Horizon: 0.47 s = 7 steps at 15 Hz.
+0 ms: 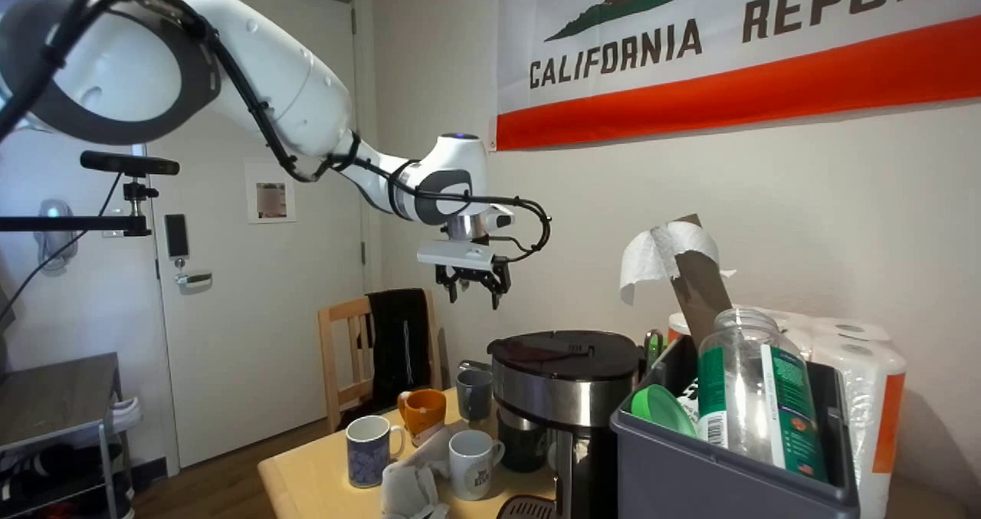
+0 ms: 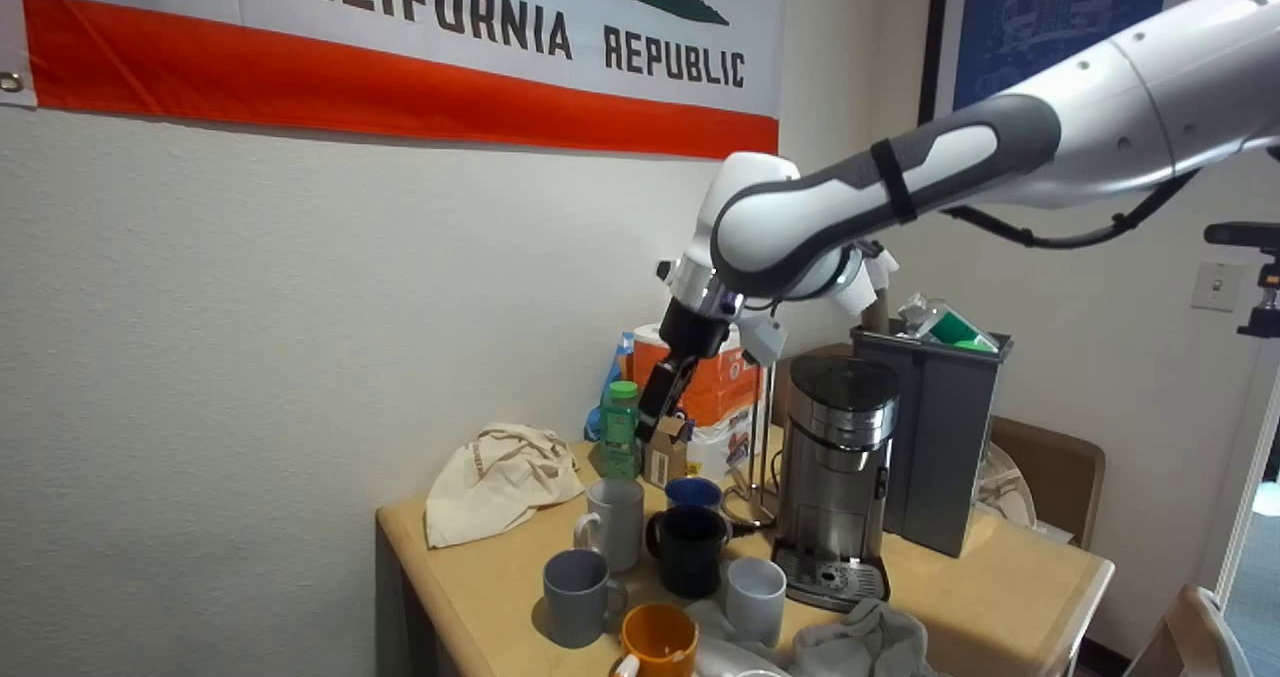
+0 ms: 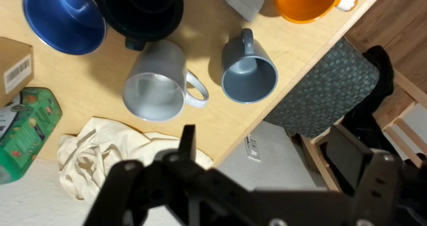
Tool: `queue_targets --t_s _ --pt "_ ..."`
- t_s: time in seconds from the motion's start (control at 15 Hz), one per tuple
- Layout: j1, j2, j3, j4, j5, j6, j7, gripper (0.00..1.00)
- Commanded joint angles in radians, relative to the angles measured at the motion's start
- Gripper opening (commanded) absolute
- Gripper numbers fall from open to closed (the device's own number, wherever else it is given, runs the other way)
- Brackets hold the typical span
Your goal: Take the gray cup and place it at the left of the black cup
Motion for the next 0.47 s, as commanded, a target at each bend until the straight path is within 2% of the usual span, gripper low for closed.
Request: queue_targets --t_s 0.0,0.2,0.4 --pt "-0.04 -0.058 -0.013 0.055 0.101 -0.194 -0.066 1.0" --pt "-0.051 -0.091 -0.042 0.086 0.149 -0.296 -0.079 1.0" --pt "-0.043 -0.12 -0.079 0.096 0.151 -0.354 -0.066 1.0"
